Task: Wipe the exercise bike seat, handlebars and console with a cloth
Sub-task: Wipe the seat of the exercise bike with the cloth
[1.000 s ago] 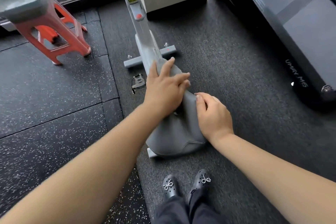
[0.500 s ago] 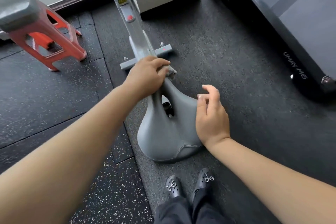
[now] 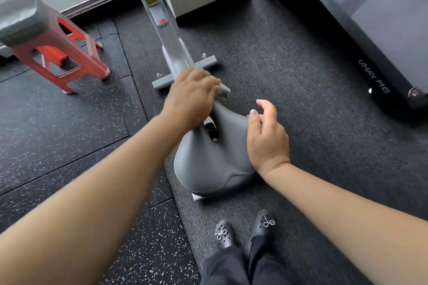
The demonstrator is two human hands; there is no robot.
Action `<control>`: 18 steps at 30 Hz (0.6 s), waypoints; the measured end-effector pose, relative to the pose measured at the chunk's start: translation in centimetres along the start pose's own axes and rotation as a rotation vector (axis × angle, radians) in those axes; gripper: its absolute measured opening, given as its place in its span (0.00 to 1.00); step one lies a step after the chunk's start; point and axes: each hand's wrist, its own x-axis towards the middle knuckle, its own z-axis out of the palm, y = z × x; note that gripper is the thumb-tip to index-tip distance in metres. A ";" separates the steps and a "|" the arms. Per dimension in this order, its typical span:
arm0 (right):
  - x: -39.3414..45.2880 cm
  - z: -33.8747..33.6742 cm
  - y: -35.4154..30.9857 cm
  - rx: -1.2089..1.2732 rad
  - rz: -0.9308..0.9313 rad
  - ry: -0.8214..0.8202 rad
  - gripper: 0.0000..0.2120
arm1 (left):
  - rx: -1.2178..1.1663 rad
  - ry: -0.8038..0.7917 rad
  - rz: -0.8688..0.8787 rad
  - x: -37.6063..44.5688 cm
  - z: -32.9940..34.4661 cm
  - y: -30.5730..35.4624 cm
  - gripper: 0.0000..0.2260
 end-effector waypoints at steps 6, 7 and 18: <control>0.2 -0.5 -0.4 -0.039 0.054 -0.079 0.17 | -0.279 0.035 -0.216 -3.6 -0.4 0.9 0.19; 0.3 -0.5 -0.4 -0.058 0.051 -0.098 0.17 | -0.289 0.011 -0.228 -5.4 -0.2 1.6 0.20; 0.4 -0.8 -0.8 -0.074 0.093 -0.166 0.15 | 0.081 -0.015 -0.105 -14.1 1.5 5.9 0.22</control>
